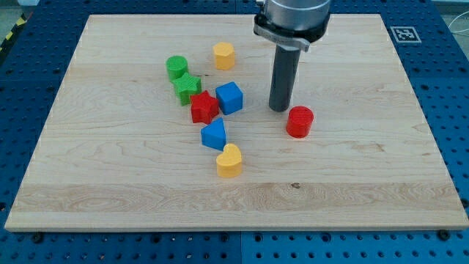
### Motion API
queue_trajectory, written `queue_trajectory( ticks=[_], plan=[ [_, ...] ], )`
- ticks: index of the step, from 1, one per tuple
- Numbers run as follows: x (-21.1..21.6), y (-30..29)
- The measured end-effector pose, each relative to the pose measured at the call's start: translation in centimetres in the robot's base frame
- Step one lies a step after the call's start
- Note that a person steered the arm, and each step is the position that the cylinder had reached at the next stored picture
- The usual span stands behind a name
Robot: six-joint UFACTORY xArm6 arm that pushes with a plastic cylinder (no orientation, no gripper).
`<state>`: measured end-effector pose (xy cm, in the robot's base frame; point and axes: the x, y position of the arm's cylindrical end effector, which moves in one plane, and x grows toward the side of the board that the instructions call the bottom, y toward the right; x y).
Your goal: Point at the yellow hexagon
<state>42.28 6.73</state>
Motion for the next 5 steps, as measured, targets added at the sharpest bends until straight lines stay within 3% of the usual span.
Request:
queue_trajectory(
  ticks=[3,5],
  plan=[
    [-3.9,-2.5],
    [-9.3,-2.6]
  ],
)
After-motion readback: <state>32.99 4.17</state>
